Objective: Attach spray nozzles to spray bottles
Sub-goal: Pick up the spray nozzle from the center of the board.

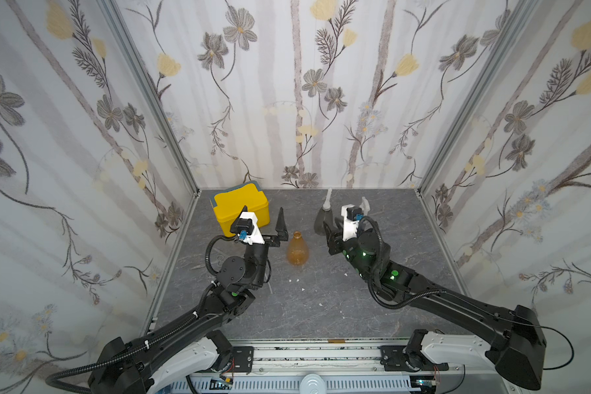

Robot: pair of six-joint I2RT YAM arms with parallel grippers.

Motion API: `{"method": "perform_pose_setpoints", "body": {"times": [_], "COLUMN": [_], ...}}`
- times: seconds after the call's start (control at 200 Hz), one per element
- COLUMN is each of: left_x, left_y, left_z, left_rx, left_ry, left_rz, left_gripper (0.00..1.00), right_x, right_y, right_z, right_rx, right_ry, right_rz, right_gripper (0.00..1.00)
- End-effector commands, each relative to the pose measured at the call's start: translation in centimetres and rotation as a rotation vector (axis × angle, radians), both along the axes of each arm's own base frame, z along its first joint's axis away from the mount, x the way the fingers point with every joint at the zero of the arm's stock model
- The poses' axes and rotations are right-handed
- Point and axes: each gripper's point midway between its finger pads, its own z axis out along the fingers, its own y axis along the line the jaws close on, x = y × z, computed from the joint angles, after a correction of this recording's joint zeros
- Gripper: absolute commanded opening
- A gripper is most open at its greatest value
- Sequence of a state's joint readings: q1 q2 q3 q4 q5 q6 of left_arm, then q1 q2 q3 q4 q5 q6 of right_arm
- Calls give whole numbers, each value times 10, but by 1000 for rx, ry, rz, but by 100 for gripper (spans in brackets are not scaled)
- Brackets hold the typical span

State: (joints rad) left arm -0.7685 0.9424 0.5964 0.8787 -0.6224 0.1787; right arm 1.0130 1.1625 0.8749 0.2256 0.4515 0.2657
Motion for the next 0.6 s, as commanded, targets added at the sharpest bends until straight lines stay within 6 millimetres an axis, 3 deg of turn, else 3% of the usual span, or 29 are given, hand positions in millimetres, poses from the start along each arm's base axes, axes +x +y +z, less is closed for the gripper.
{"method": "perform_pose_setpoints", "body": {"times": [0.0, 0.075, 0.17, 0.31, 0.33, 0.595], "left_x": [4, 11, 18, 20, 20, 25], "left_y": [29, 48, 75, 102, 104, 105], "left_z": [11, 10, 9, 10, 10, 6], "left_rx": [-94, -158, -234, -289, -289, -282], "left_ry": [-11, 6, 17, -1, -3, 1], "left_rz": [90, 130, 191, 242, 249, 241], "left_gripper": [100, 100, 100, 100, 100, 100], "right_x": [-34, -56, -74, -85, -85, -68], "right_y": [13, 45, 87, 140, 147, 189], "right_z": [-39, -56, -84, -114, -127, -196], "right_rx": [-107, -119, -163, -241, -275, -437], "right_ry": [137, 216, 320, 422, 444, 574], "right_rz": [48, 172, 291, 376, 378, 351], "right_gripper": [34, 33, 41, 49, 49, 49]}}
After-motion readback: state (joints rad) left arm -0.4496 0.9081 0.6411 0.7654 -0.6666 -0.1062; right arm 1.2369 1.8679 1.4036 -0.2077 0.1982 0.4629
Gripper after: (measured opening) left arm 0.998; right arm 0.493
